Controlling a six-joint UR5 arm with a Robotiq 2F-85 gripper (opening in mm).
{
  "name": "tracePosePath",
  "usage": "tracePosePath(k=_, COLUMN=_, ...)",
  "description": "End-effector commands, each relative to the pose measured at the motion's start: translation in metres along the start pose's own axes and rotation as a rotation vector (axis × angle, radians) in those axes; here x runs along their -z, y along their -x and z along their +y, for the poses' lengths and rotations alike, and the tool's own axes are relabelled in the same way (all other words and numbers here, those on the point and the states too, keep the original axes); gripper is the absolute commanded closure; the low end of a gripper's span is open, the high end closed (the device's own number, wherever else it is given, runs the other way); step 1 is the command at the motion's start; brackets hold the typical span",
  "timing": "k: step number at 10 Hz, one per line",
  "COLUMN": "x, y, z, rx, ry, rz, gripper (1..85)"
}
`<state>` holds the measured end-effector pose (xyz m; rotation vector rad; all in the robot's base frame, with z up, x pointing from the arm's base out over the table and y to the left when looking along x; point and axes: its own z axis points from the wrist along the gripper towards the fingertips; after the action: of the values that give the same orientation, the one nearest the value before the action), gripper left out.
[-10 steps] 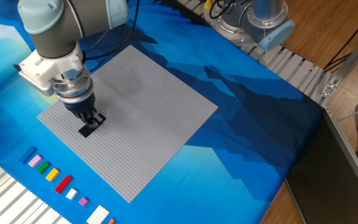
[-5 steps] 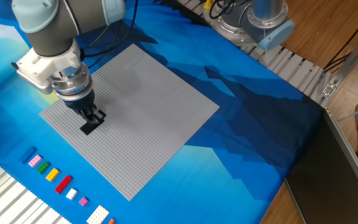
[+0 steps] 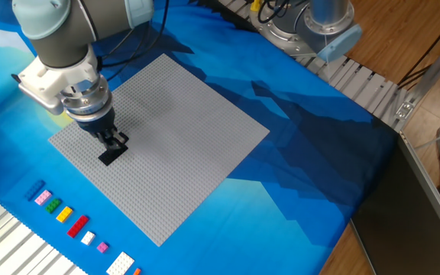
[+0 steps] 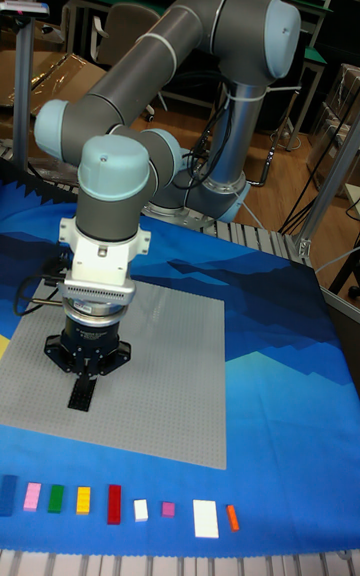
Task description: Stack small Lego blocks one on top of the other
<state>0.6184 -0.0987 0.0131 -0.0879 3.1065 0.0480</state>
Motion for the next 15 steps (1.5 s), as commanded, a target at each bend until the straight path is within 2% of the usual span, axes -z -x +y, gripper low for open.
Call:
tracePosePath(k=1, x=-0.005, y=0.012, z=-0.004, rx=0.008, ry=0.007, rz=-0.028, gripper=84.7)
tracePosePath(k=2, x=-0.007, y=0.016, z=-0.004, rx=0.01, ry=0.009, rz=-0.028, gripper=84.7)
tracePosePath(k=5, x=-0.019, y=0.03, z=0.003, rx=0.017, ry=0.035, rz=-0.087, gripper=84.7)
tracePosePath(k=6, x=-0.019, y=0.03, z=0.003, rx=0.018, ry=0.038, rz=-0.093, gripper=84.7)
tracePosePath(k=9, x=-0.012, y=0.023, z=-0.004, rx=0.025, ry=0.031, rz=-0.062, gripper=84.7)
tracePosePath(k=12, x=0.012, y=0.0, z=-0.019, rx=0.03, ry=-0.005, rz=0.034, gripper=84.7)
tracePosePath(k=13, x=0.012, y=-0.001, z=-0.02, rx=0.024, ry=-0.019, rz=0.041, gripper=84.7)
tracePosePath(k=15, x=0.014, y=-0.004, z=-0.015, rx=0.02, ry=-0.005, rz=0.049, gripper=84.7)
